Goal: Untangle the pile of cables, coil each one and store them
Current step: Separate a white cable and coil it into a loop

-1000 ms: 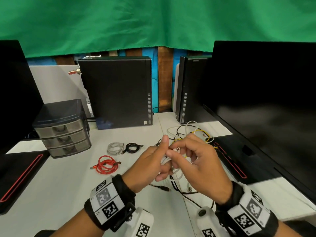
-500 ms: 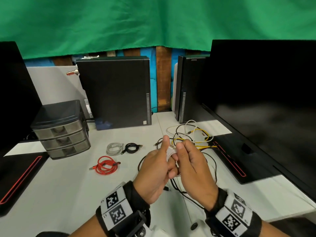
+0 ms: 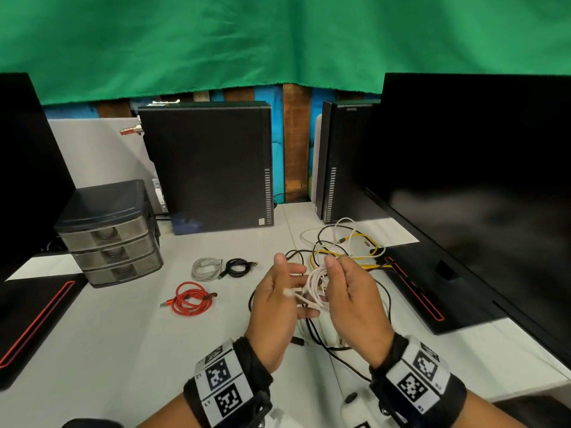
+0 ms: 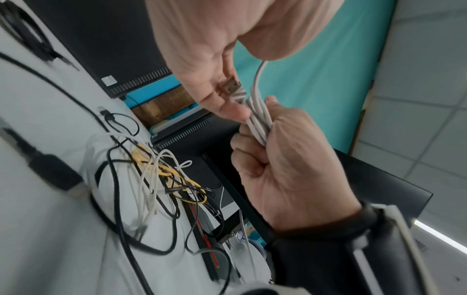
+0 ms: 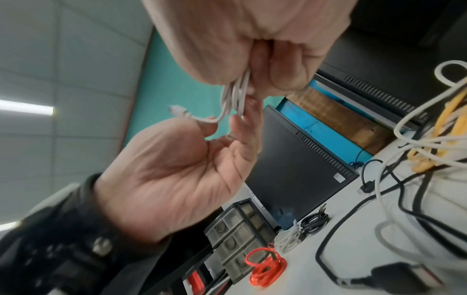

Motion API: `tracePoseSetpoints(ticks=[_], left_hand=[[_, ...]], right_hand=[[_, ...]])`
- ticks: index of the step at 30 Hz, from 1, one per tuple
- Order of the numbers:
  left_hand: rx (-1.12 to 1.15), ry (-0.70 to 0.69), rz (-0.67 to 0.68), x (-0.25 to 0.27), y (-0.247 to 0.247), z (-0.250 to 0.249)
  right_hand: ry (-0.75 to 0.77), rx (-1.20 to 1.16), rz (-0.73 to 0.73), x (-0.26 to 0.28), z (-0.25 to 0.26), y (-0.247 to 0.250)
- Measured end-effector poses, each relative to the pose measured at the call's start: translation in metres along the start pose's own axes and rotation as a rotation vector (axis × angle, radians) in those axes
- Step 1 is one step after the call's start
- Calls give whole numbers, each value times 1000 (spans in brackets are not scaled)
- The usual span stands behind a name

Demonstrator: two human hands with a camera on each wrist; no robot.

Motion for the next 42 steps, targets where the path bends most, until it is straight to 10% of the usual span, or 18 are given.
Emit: tracePoseSetpoints(ticks=[11,15,21,30,42], left_hand=[[114,271,568,21,-37,3],[-46,102,647,16,-33,-7],[-613,-281,426,0,-13,-28],[50,149,481,8,-20,-14],[-178,-142,416,3,-17,-27]], right_hand=[[-5,-176,-112,-26,13,44],[-1,-217,-95,-30,18,46],[-93,-275,-4,-20,18,30],[65,-188,66,-7,35,11],[253,117,45,6,30,3]])
Point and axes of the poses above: each hand's wrist, its own x-axis away from the middle knuckle, its own y-axis out of the back of the hand, z = x × y, the point moved 10 cm from there along -x, towards the middle knuckle, and after that the axes turned 12 degrees about -x, right-handed, at the moved point
